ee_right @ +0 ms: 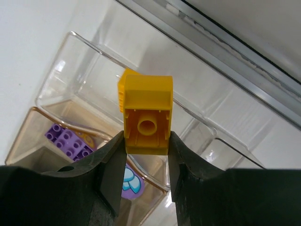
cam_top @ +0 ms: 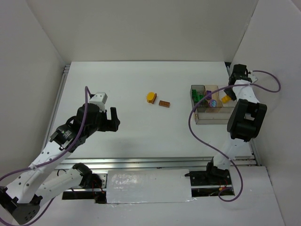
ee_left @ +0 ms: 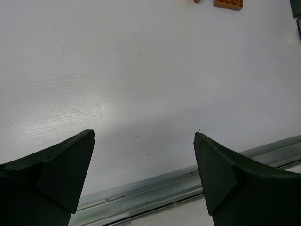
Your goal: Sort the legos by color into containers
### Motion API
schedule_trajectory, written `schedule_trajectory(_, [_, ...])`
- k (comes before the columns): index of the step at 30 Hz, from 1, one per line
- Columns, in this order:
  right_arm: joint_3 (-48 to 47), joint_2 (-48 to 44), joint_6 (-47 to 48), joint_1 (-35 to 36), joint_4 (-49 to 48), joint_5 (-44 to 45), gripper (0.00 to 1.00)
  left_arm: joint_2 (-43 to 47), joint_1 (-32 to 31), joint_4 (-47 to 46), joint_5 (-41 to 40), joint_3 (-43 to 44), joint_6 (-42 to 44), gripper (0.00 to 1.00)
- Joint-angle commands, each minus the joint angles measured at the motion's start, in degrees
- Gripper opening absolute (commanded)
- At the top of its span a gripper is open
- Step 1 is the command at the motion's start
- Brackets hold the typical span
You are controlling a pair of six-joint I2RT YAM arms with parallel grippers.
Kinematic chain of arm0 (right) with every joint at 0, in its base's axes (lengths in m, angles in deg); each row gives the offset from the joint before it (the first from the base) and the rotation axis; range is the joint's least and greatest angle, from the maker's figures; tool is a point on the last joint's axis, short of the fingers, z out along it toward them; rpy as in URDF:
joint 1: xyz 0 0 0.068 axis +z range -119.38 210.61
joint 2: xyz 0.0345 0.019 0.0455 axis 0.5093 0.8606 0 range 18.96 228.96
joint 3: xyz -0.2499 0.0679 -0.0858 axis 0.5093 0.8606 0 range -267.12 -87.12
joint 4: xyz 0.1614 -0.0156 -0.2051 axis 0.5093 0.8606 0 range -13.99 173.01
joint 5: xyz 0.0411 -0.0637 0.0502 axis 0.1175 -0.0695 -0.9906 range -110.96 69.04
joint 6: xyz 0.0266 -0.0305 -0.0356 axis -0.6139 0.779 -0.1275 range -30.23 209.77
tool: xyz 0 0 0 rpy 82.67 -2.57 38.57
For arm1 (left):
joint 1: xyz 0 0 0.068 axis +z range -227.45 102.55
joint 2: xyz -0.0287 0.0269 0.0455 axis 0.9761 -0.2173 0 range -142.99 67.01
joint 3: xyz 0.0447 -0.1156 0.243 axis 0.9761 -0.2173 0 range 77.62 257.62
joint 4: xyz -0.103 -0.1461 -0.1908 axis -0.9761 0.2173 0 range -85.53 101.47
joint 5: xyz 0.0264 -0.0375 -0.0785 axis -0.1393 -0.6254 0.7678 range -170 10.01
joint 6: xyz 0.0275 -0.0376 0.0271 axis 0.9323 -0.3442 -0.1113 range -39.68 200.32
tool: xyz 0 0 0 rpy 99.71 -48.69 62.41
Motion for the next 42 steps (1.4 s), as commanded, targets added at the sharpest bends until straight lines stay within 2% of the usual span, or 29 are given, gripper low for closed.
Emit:
schedule_trajectory(1, [-4.64,2.16,0.45,-0.08,1.2,2.47,0.05,0.49,-0.01,-1.04,1.45,-0.45,0.79,1.0])
schedule_trajectory(5, [-5.26,3.92,0.89,-0.09,1.2,2.56,0.13,0.75,0.34,-1.56,2.6,-0.63,1.14,1.0])
schedule_trajectory(12, [-5.08,4.01,0.89,-0.17,1.47,3.44,0.15,0.22,1.31,-1.92,4.71,-0.63,1.84,1.0])
schedule_trajectory(16, [-4.64,4.62,0.98,-0.17,1.03,2.21,0.29,0.48,1.92,-2.18,5.59,-0.8,2.02,1.0])
schedule_trajectory(21, [-4.29,5.94,0.98,0.0,0.85,1.15,0.3,0.4,2.01,-2.36,6.2,-0.89,2.2,0.99])
schedule_trajectory(22, [-4.03,5.86,0.98,0.0,0.24,1.06,0.34,0.22,2.01,-2.27,6.2,-0.89,2.28,1.0])
schedule_trajectory(25, [-3.15,5.59,1.15,0.0,-0.38,0.45,0.35,0.22,2.27,-2.53,6.73,-0.89,2.46,0.99])
schedule_trajectory(29, [-2.71,5.16,1.5,0.7,-0.64,0.1,0.45,0.22,2.63,-2.62,7.34,-0.98,2.55,1.0])
schedule_trajectory(42, [-2.97,5.51,2.82,2.73,-0.12,-1.49,0.56,0.31,3.42,-3.15,9.19,-1.07,3.07,1.0])
